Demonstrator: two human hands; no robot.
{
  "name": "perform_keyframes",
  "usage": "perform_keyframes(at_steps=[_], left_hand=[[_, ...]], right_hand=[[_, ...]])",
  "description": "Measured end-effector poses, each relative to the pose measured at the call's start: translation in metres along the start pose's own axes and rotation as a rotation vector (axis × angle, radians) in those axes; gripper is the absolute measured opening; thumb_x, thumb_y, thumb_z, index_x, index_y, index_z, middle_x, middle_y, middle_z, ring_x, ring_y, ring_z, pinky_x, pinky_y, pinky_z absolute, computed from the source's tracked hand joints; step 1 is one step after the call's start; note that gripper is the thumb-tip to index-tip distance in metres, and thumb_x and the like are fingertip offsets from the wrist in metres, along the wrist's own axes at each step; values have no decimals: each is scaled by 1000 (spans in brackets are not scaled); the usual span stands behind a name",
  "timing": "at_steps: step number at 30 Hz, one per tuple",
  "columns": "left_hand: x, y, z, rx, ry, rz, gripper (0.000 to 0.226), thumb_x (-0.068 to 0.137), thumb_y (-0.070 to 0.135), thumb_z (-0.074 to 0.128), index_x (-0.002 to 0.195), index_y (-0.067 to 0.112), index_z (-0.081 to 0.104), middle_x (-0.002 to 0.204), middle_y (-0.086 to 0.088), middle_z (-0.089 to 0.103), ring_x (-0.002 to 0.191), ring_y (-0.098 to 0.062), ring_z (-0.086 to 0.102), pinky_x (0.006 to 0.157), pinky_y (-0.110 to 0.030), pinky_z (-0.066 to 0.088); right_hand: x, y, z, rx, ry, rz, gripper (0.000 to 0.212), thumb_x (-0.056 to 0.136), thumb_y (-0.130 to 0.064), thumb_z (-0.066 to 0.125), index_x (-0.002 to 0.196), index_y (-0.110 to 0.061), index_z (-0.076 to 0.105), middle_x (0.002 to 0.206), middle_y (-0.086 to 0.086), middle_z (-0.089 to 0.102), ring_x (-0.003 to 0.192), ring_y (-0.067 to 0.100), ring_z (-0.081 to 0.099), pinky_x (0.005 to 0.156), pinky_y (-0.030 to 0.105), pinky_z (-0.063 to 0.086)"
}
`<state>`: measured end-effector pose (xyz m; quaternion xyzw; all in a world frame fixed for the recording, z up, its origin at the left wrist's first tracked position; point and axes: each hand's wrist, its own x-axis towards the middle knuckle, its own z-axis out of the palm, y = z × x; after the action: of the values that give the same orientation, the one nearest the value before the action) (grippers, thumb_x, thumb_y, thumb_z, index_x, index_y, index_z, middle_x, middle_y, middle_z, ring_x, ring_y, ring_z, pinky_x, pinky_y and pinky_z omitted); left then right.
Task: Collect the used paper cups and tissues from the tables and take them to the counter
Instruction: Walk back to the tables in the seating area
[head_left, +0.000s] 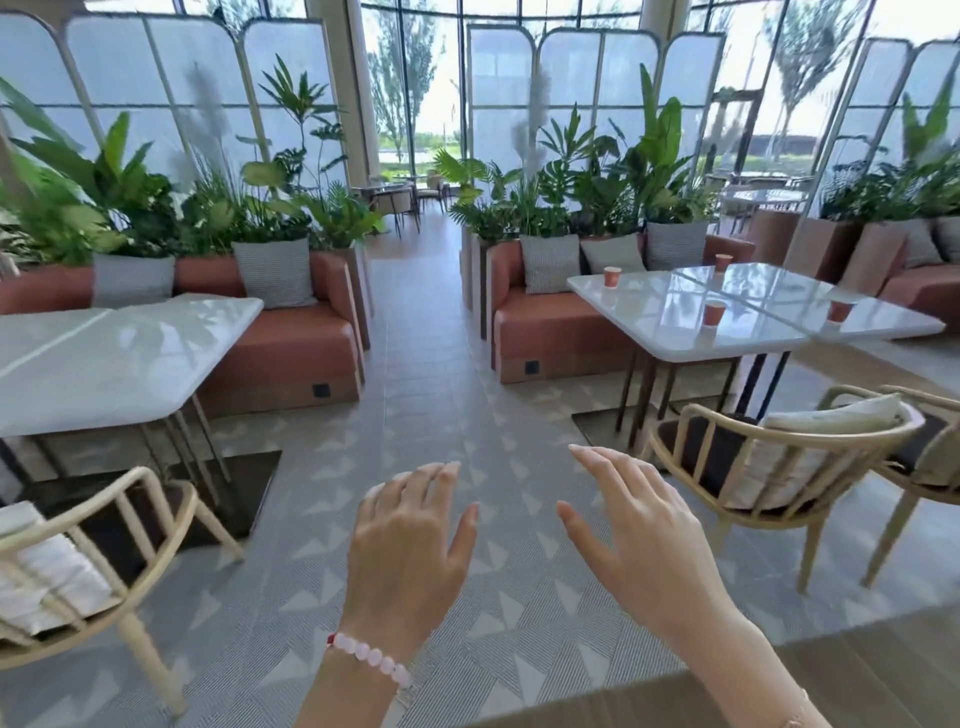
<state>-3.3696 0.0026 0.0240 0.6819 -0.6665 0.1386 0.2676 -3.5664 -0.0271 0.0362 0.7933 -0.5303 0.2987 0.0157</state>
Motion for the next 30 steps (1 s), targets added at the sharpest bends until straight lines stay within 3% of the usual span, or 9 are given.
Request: perform_keyframes(at_steps=[8,11,15,21,25,30], left_hand=[[133,-44,94,-17,-4,6,34,88,32,58,117,14,62,112,-2,66,104,-25,62,92,-43,45],[196,-57,137,-14,12,24,38,88,36,48,117,14,62,112,-2,66,103,-25,62,91,-43,46],[291,-67,186,-12,39,42,44,87,41,38,113,15,63,108,0,68,99,-23,64,88,-42,49],[412,-82,257,-32,36,78,42,88,42,38,113,17,62,105,2,68,97,-20,64,87,-41,49],[479,-93,304,-65,8,104,46,88,43,34,113,17,62,106,3,67,97,-20,63,86,-40,50],[564,-107,374,-96,7,174,41,87,41,43,112,16,64,103,2,68,94,-21,65,84,-40,50]], right_hand=[[142,50,83,3,1,33,53,89,-50,46,131,-18,54,125,-5,60,117,20,56,93,36,46],[208,78,115,-15,6,19,58,88,-55,35,131,-19,53,126,-6,59,117,19,55,91,34,46],[302,110,148,9,26,31,55,87,-51,43,129,-17,56,124,-4,61,115,20,57,91,36,47],[420,159,195,-3,-18,45,51,90,-46,55,135,-22,50,131,-9,54,122,15,49,98,32,40],[480,185,223,-33,-9,92,52,89,-50,49,134,-24,50,129,-11,55,121,14,50,95,30,40],[550,219,268,-98,17,167,56,88,-55,35,132,-24,51,126,-12,56,116,14,53,92,31,44]])
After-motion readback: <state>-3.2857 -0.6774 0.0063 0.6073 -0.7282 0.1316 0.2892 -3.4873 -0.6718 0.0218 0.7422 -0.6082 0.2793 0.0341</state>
